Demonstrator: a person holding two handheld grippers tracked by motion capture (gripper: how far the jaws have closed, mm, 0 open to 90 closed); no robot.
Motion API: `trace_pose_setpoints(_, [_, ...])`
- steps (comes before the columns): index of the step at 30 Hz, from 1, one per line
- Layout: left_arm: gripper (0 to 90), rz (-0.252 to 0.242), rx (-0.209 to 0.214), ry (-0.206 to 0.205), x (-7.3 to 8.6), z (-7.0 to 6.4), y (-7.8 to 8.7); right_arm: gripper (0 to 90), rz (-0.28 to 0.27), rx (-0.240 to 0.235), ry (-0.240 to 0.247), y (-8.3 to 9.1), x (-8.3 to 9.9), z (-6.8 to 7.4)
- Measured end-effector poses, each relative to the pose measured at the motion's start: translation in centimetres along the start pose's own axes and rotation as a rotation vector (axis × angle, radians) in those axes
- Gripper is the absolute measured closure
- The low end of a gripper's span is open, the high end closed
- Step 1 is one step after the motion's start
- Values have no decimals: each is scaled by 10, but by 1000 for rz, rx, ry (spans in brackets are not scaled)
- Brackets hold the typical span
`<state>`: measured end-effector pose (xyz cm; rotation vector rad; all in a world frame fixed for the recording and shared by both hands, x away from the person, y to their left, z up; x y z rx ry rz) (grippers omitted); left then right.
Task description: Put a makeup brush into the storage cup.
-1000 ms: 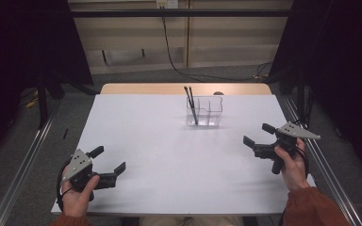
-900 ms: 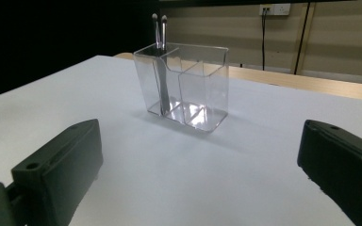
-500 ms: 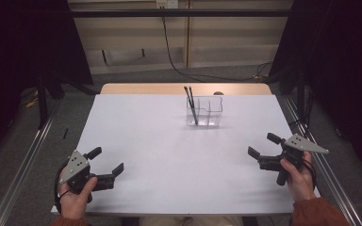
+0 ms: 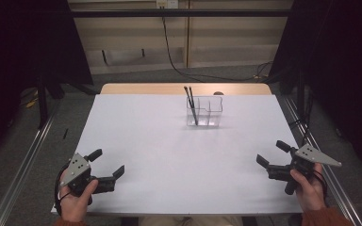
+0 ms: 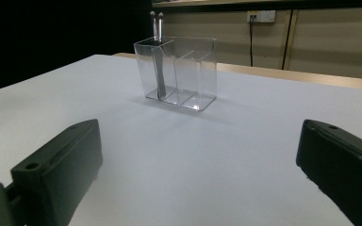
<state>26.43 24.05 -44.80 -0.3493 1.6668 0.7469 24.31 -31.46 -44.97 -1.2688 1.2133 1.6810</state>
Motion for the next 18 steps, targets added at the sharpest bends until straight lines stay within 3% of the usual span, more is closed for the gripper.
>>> trace_pose_setpoints(6, [19,4,9,-4,0,-2,-2,7,4,11,-9,7,5,-1])
trace_pose_setpoints(18, [19,5,5,2,0,0,-2,7,11,-1,1,4,6,0])
Point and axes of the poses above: each handheld gripper's, and its own axes: y roughly backward along the jaws, x roughly out of its underside, z roughly to its left, the point moved 3 cm from there along -y, roughly forward along the jaws, and after that the axes turned 10 degrees about x, right-handed, at the moved point
